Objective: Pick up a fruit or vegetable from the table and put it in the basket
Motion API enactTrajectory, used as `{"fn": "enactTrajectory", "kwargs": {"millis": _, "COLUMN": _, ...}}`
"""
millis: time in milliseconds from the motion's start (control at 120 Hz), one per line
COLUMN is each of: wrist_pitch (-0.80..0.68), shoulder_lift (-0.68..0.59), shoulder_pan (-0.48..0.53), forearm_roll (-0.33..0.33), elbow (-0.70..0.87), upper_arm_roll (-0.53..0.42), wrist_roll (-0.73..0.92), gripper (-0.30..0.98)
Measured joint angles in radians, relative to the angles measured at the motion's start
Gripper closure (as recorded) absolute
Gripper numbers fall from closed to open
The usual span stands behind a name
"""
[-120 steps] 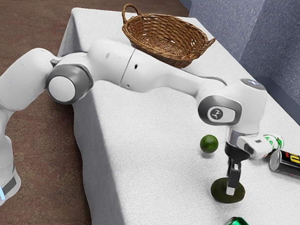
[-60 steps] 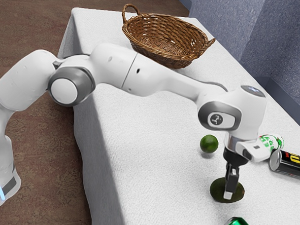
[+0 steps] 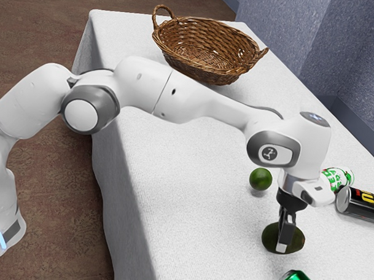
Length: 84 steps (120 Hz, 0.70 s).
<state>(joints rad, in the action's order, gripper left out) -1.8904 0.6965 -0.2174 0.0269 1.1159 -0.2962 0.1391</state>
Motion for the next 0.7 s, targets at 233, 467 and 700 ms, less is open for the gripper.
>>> {"fn": "enactTrajectory", "kwargs": {"millis": 233, "wrist_pitch": -0.002, "shoulder_lift": -0.234, "shoulder_pan": -0.045, "forearm_roll": -0.032, "elbow": 0.07, "upper_arm_roll": 0.191, "wrist_roll": -0.018, "gripper": 0.23}}
{"fn": "enactTrajectory", "kwargs": {"millis": 467, "wrist_pitch": 0.006, "shoulder_lift": -0.486, "shoulder_pan": 0.072, "forearm_roll": -0.083, "elbow": 0.214, "upper_arm_roll": 0.603, "wrist_roll": -0.011, "gripper": 0.19}}
{"fn": "enactTrajectory", "kwargs": {"millis": 700, "wrist_pitch": 0.039, "shoulder_lift": -0.249, "shoulder_pan": 0.415, "forearm_roll": 0.051, "elbow": -0.133, "upper_arm_roll": 0.615, "wrist_roll": 0.103, "gripper": 0.2}}
